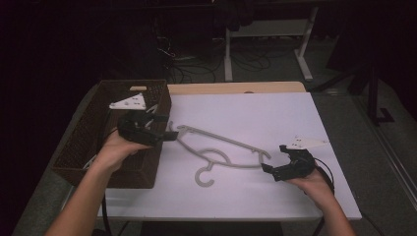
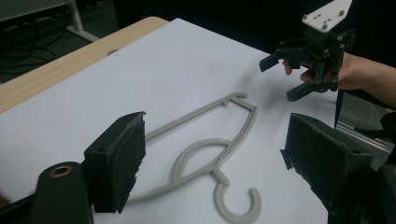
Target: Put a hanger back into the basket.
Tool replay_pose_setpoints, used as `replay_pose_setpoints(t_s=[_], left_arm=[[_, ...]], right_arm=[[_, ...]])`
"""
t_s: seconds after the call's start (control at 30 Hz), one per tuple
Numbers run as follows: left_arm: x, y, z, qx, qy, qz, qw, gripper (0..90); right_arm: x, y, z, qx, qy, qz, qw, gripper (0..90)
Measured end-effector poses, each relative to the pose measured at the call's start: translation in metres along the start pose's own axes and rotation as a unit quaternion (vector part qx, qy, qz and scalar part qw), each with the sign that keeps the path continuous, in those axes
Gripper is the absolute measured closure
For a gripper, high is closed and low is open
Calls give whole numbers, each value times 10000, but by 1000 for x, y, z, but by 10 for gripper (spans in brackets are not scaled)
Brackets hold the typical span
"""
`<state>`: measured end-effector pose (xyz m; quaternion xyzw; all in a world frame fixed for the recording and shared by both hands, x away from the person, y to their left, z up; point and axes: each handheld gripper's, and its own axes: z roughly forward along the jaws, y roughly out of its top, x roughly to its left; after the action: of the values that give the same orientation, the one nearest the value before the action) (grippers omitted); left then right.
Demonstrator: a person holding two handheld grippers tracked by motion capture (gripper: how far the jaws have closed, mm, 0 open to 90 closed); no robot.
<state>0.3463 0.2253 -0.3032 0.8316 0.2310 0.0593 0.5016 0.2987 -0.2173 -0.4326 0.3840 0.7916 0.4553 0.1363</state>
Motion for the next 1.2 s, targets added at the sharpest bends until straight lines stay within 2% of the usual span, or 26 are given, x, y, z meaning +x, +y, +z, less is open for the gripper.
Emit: replay_pose_setpoints(t_s=[0.13,0.27,0.33,0.5,0.6,0.77,0.97,1.13,1.2], left_arm=[[-6,3,23,70,-78,57,9999,282],[-10,1,47,122,-173,8,9998,432],[-11,-1,57,182,-144,-3,9997,529],[-12,-15,88,564,-204,-54,9982,784],[-11,-25,103,830,-112,18,9965,891],[-5,-45,127,1194,35,-77,9928,896],[6,-62,141,1443,297,-150,9890,896],[15,-65,142,1453,708,-61,9868,896],[19,-65,143,1506,847,-61,9849,896]], right_arm=[[-1,0,0,-13,5,2,10000,0],[-1,0,0,-14,3,2,10000,0],[-1,0,0,-6,6,-9,10000,0],[-1,0,-1,-14,7,-11,10000,0],[-1,0,-1,-19,14,0,10000,0],[-1,0,-1,-9,19,-5,10000,0],[-1,0,0,-7,20,-5,10000,0],[-1,0,0,7,22,-15,10000,0],[-1,0,1,11,22,-26,10000,0]])
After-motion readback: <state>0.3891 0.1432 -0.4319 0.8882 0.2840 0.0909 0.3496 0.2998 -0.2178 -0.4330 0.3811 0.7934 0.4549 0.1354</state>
